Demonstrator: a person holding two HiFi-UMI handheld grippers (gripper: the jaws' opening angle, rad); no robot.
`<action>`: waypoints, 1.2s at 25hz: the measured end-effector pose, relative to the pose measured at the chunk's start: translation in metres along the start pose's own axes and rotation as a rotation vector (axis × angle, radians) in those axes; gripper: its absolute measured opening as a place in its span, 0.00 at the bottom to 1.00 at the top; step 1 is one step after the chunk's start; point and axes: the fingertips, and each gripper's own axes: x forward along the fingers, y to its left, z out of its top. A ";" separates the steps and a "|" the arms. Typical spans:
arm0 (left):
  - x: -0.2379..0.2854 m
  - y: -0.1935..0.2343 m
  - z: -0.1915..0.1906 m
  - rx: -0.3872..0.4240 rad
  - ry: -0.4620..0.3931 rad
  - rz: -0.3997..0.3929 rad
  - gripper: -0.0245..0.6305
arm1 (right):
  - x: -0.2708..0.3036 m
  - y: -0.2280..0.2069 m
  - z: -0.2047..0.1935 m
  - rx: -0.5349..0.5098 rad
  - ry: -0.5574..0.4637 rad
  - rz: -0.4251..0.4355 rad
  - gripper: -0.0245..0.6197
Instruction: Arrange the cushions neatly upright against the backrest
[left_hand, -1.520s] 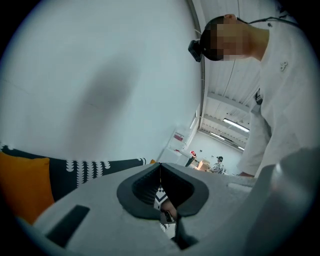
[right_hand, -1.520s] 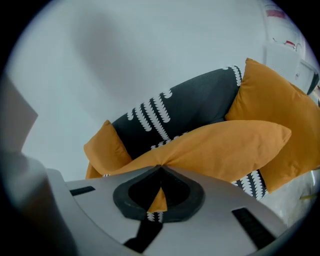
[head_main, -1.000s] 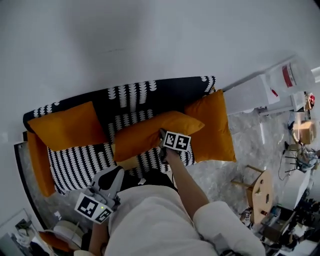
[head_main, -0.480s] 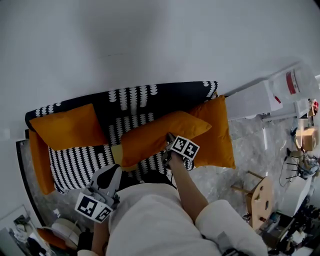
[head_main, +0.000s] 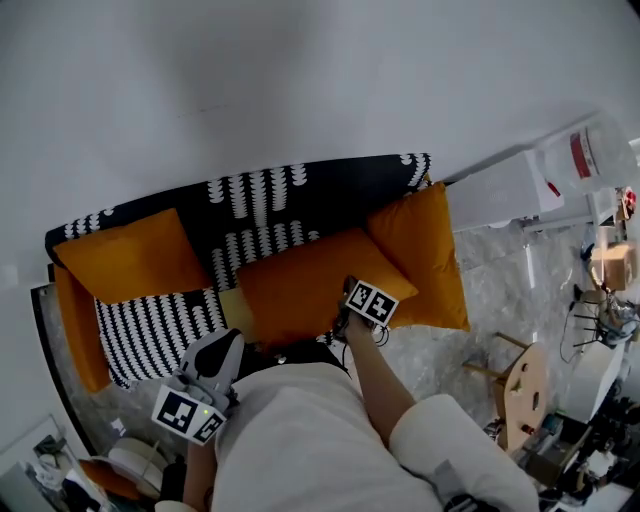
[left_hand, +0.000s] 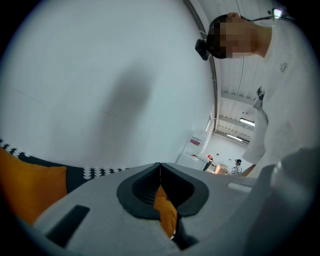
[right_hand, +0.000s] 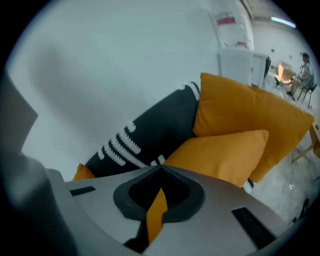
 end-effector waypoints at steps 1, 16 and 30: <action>0.000 0.002 -0.001 0.005 0.006 0.010 0.06 | 0.000 -0.016 -0.023 0.001 0.037 0.014 0.05; 0.045 -0.004 -0.008 0.017 0.107 -0.045 0.06 | -0.028 -0.074 -0.088 -0.286 0.120 0.140 0.05; 0.047 -0.005 -0.007 0.035 0.125 0.010 0.05 | 0.008 -0.075 -0.141 -0.603 0.333 0.120 0.40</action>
